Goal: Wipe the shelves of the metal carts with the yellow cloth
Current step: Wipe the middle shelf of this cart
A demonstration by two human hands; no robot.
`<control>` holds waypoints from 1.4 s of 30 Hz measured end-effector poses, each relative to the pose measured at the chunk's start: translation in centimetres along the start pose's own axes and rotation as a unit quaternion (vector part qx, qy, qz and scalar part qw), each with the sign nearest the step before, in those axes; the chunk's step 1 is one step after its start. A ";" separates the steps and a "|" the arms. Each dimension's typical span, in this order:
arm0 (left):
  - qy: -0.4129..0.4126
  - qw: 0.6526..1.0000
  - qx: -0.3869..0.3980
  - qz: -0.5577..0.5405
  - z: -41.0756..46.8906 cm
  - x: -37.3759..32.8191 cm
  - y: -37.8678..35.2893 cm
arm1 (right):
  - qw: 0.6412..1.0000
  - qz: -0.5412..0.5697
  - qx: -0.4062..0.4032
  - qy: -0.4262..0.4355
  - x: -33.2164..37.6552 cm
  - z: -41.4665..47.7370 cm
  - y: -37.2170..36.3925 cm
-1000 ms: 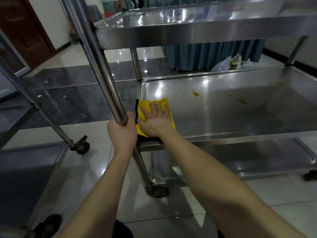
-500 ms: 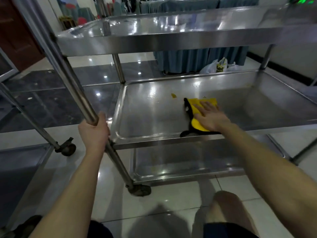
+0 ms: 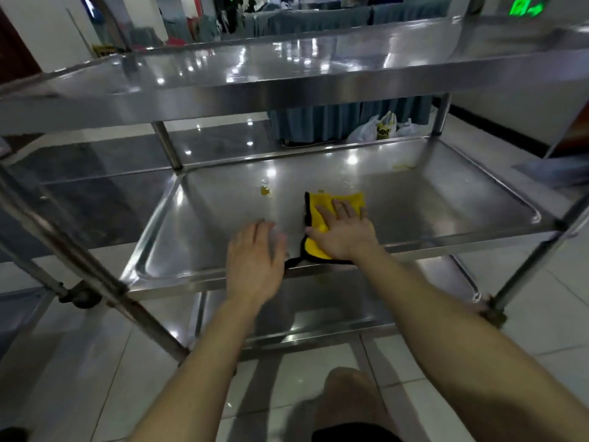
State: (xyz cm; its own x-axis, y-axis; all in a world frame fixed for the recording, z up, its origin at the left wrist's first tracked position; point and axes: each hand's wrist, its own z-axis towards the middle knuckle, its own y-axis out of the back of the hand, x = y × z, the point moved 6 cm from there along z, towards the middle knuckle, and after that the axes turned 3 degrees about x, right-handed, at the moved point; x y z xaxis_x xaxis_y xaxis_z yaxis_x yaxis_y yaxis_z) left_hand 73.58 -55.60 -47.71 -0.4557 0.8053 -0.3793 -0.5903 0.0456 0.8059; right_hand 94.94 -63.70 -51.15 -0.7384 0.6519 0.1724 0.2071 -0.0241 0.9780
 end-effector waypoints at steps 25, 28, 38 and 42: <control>-0.027 0.951 0.213 0.220 3.5 -2.2 -10.0 | 0.983 0.001 -0.020 -0.180 -28.8 -0.9 4.7; -0.017 0.962 0.196 0.190 3.5 -2.1 -9.5 | 0.986 -0.017 -0.015 -0.167 -21.3 0.2 3.5; 0.016 0.971 0.176 0.159 3.1 -1.3 -8.4 | 0.993 -0.035 0.003 0.115 -5.2 1.8 1.5; 0.010 0.970 0.173 0.169 3.1 -1.4 -8.7 | 0.999 -0.022 -0.010 0.042 -16.7 2.2 3.6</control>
State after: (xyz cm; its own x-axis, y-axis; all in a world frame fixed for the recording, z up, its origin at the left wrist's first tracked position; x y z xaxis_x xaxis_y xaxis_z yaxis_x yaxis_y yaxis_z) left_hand 81.46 -55.30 -52.74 -0.5988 0.7975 -0.0735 -0.1484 -0.0204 0.9887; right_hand 109.44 -73.03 -50.79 -0.7980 0.5868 0.1373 0.1604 -0.0129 0.9870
